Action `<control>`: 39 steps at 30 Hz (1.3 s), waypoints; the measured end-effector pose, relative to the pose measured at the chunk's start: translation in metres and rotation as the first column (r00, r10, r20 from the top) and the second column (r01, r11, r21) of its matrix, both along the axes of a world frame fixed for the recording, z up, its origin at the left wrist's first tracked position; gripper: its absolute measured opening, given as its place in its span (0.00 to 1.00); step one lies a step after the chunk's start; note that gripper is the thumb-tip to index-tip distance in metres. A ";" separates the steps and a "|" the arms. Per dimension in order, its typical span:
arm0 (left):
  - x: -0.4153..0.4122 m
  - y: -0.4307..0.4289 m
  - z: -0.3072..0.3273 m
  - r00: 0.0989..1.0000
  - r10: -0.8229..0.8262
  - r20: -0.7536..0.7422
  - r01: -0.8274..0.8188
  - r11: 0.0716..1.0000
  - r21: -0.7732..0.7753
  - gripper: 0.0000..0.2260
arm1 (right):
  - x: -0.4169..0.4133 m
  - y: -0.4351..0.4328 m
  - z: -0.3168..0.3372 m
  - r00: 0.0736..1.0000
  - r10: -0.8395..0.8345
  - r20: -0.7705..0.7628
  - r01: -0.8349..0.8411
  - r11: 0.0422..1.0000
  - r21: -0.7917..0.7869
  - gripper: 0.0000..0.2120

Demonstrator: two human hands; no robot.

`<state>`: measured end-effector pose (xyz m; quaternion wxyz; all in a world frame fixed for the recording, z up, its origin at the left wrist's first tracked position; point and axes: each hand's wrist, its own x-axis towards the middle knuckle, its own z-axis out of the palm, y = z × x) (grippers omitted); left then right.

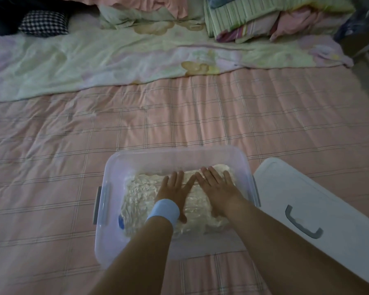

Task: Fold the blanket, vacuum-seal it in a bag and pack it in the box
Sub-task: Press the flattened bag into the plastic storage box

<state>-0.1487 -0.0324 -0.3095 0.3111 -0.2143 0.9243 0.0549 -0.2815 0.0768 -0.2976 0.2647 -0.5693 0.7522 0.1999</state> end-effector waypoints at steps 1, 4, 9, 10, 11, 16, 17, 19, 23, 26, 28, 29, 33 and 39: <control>-0.001 -0.002 -0.006 1.000 -0.001 -0.012 0.001 1.000 0.000 0.60 | -0.003 0.000 -0.004 1.000 -0.006 0.009 0.006 1.000 -0.010 0.62; -0.001 -0.010 -0.021 0.999 -0.046 -0.006 0.046 0.999 0.010 0.63 | -0.004 0.000 -0.019 1.000 -0.001 0.009 0.001 1.000 -0.031 0.64; -0.008 -0.015 -0.038 0.999 -0.034 0.005 0.034 0.999 0.001 0.66 | -0.005 -0.004 -0.037 0.999 -0.035 0.004 0.035 0.998 -0.061 0.63; -0.007 -0.014 -0.037 0.999 -0.033 0.019 0.032 0.999 0.009 0.66 | -0.004 -0.003 -0.038 0.999 -0.035 0.013 0.035 0.999 -0.041 0.64; -0.008 -0.015 -0.035 0.999 -0.030 0.025 0.030 0.999 0.013 0.66 | -0.005 -0.004 -0.037 0.999 -0.036 0.015 0.036 0.999 -0.030 0.65; 0.009 -0.008 -0.016 0.997 -0.001 -0.073 0.001 1.000 0.000 0.61 | 0.010 -0.012 -0.015 0.997 -0.027 -0.068 0.029 0.999 0.022 0.57; 0.019 -0.006 -0.011 0.994 0.025 -0.106 -0.025 1.000 0.003 0.58 | 0.016 -0.012 -0.010 0.995 -0.019 -0.094 0.020 1.000 0.011 0.53; 0.040 -0.010 0.001 0.982 0.081 -0.170 -0.082 0.997 -0.002 0.52 | 0.030 -0.015 -0.001 0.993 0.037 -0.111 -0.044 0.997 -0.069 0.50; 0.073 -0.028 0.018 0.994 0.095 -0.057 -0.096 0.995 -0.019 0.54 | 0.063 -0.031 0.008 0.993 0.089 0.075 -0.071 0.973 -0.220 0.55; 0.083 -0.039 0.015 0.976 0.216 0.028 -0.217 0.975 0.038 0.62 | 0.073 -0.040 0.000 0.995 0.099 0.020 -0.094 0.981 -0.172 0.62; 0.090 -0.041 0.010 0.975 0.216 0.051 -0.219 0.974 0.064 0.64 | 0.076 -0.040 -0.010 0.997 0.076 0.000 -0.075 0.983 -0.170 0.64; 0.092 -0.041 0.006 0.977 0.208 0.050 -0.211 0.976 0.058 0.64 | 0.076 -0.040 -0.014 0.998 0.058 0.000 -0.057 0.983 -0.176 0.65; 0.084 -0.047 -0.007 0.976 0.204 0.079 -0.208 0.977 0.041 0.67 | 0.078 -0.049 -0.026 1.000 0.000 0.012 0.002 0.989 -0.146 0.68; 0.072 -0.045 -0.026 0.969 0.229 0.091 -0.227 0.973 -0.031 0.51 | 0.079 -0.052 -0.049 0.997 -0.060 0.051 0.070 0.976 -0.204 0.72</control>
